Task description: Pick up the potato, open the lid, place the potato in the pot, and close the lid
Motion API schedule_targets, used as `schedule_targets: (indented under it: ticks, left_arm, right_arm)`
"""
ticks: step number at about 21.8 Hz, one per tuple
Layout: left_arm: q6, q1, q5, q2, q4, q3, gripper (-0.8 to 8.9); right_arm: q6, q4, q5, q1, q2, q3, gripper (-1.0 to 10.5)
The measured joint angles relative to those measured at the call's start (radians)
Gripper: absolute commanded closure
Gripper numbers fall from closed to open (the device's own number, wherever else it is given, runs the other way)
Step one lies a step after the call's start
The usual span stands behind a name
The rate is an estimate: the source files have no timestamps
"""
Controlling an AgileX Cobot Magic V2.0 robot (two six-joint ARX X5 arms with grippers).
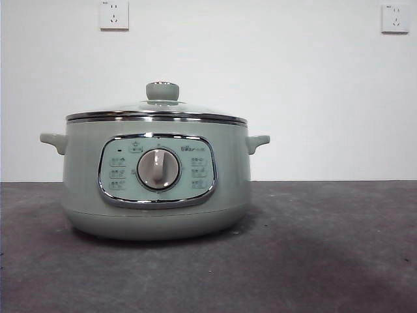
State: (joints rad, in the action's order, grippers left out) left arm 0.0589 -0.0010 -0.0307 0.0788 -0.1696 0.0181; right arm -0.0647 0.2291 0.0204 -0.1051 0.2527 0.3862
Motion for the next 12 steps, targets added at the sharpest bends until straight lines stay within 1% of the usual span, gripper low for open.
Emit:
schedule_targets:
  ticks: [3,5,12]
  left_arm:
    - [0.000,0.000,0.000,0.000,0.000,0.000,8.16]
    - [0.000,0.000,0.000,0.000,0.000,0.000,8.16]
    - [0.000,0.000,0.000,0.000,0.000,0.000,8.16]
  right_arm:
    - [-0.003,-0.049,0.006,0.039,-0.078,-0.135,9.5]
    - [-0.003,-0.060,0.006,0.055,-0.110,-0.195,9.5]
    - [-0.011,-0.140,0.006,0.083,-0.146,-0.320,9.5]
